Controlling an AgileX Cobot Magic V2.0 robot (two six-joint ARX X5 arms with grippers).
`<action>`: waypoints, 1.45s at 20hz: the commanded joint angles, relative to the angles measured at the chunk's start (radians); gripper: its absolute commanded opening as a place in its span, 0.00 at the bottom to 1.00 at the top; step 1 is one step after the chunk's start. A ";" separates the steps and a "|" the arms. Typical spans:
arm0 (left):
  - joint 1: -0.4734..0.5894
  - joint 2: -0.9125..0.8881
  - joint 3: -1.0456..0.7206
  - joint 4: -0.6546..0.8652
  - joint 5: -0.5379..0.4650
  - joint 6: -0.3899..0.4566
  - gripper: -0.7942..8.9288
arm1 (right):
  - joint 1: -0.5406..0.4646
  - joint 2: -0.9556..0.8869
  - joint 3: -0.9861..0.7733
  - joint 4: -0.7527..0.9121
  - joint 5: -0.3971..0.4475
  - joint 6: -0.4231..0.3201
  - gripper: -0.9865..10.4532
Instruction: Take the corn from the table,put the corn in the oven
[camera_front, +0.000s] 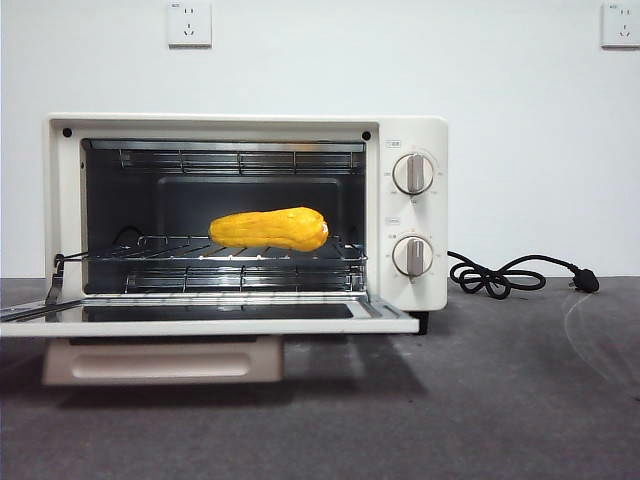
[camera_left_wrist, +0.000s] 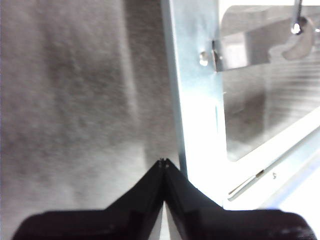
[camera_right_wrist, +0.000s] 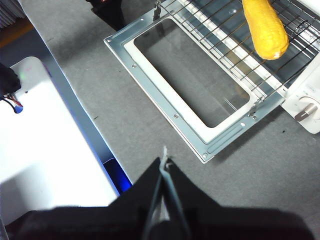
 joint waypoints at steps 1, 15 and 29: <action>0.002 0.005 -0.009 -0.003 0.121 0.025 0.07 | 0.000 0.002 0.001 0.002 -0.001 -0.008 0.07; 0.103 -0.026 -0.007 0.039 0.480 0.018 0.07 | 0.000 0.002 0.001 0.002 0.000 -0.007 0.07; 0.105 -0.029 0.201 0.202 0.578 -0.161 0.07 | 0.000 0.003 0.001 0.010 0.000 -0.004 0.07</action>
